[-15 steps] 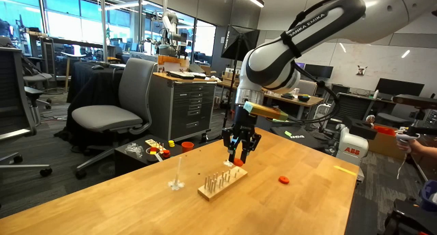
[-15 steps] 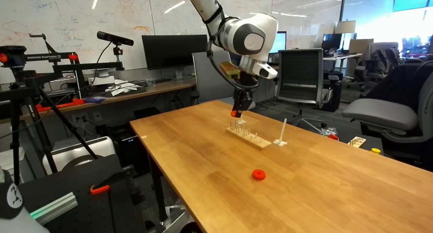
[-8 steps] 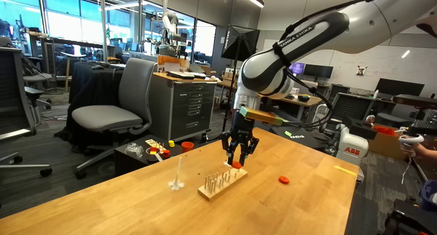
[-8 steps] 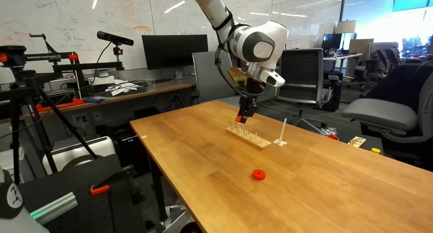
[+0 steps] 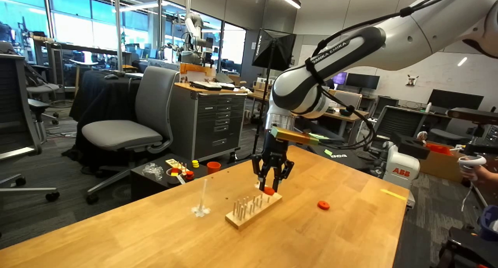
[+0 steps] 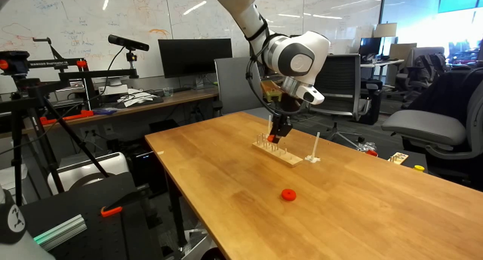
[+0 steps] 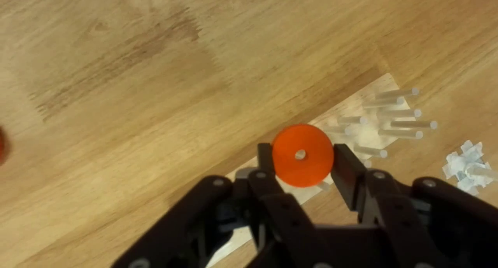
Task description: Place the orange ring on the left onto the wooden stand
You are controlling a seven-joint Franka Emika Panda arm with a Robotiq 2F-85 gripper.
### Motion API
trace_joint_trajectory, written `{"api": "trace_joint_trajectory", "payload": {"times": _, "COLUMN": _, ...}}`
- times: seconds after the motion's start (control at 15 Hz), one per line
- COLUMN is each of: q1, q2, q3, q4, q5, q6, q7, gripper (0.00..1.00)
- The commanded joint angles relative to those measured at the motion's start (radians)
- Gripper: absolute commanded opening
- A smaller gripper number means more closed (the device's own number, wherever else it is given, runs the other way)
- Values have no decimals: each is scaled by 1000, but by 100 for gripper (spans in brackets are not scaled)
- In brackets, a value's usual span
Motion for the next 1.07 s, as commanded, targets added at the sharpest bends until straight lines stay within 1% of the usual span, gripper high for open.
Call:
{"api": "trace_joint_trajectory", "payload": {"times": 0.0, "q1": -8, "q2": 41, "q3": -8, "q4": 80, "q5": 24, "q6": -57, "q7": 14, "gripper": 17}}
{"api": "trace_joint_trajectory", "payload": {"times": 0.53, "q1": -9, "q2": 110, "q3": -13, "q4": 150, "q5": 19, "q6": -83, "q7": 36, "gripper": 17}}
{"api": "trace_joint_trajectory", "payload": {"times": 1.0, "q1": -13, "q2": 141, "q3": -16, "q4": 198, "q5": 19, "q6": -106, "q7": 47, "gripper": 17}}
